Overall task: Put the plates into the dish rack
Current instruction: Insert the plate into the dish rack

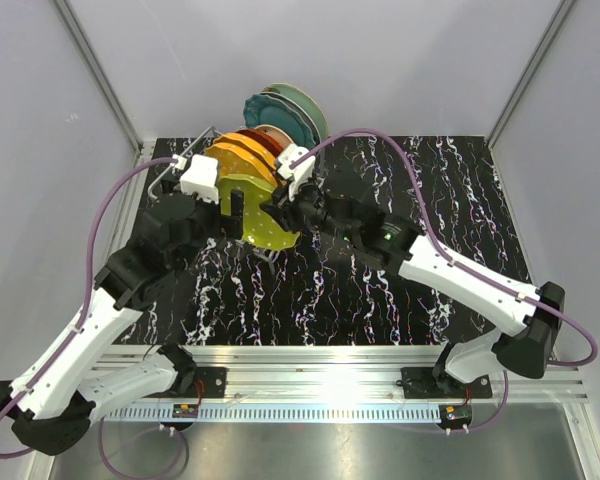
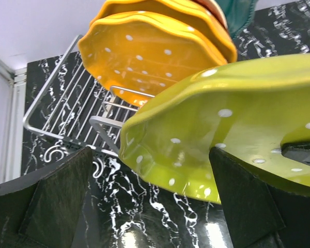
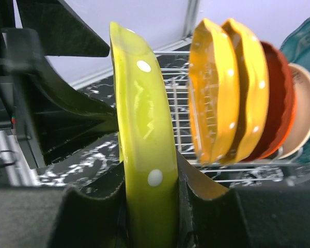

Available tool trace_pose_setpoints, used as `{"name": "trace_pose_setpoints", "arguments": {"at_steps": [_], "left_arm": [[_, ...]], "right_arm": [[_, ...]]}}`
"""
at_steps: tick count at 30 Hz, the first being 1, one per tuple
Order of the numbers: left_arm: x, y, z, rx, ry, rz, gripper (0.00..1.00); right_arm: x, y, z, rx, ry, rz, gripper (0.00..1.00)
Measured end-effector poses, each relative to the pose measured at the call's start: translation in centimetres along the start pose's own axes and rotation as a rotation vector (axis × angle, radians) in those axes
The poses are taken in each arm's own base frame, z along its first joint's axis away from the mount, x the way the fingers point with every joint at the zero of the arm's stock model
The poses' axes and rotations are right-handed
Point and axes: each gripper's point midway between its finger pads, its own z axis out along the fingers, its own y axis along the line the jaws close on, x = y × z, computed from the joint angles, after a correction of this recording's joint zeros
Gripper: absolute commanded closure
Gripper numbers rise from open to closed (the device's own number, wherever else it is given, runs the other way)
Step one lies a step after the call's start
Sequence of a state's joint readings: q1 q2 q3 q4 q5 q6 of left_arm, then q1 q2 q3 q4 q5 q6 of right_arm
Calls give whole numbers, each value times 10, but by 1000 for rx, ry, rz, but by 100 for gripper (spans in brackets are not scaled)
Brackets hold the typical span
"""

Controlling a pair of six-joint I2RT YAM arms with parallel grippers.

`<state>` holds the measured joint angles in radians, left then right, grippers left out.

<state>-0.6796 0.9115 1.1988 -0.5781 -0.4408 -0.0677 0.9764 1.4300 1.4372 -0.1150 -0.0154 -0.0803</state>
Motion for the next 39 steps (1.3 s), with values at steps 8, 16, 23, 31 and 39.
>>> {"name": "trace_pose_setpoints", "arguments": {"at_steps": [8,16,23,31,39], "left_arm": [[-4,9,21,-50,32,41,1],[-26,18,27,-72,-8,22,1],[-26,24,38,-85,5,34,1],[-21,34,49,-92,28,26,1],[-24,40,54,-89,16,11,1]], "right_arm": [[-6,-14,11,68,11,-160,100],[-25,-21,12,100,-21,-232,100],[-21,-27,23,129,-16,-261,100],[-1,-32,40,153,25,-266,100],[-6,-34,48,168,13,-263,100]]}}
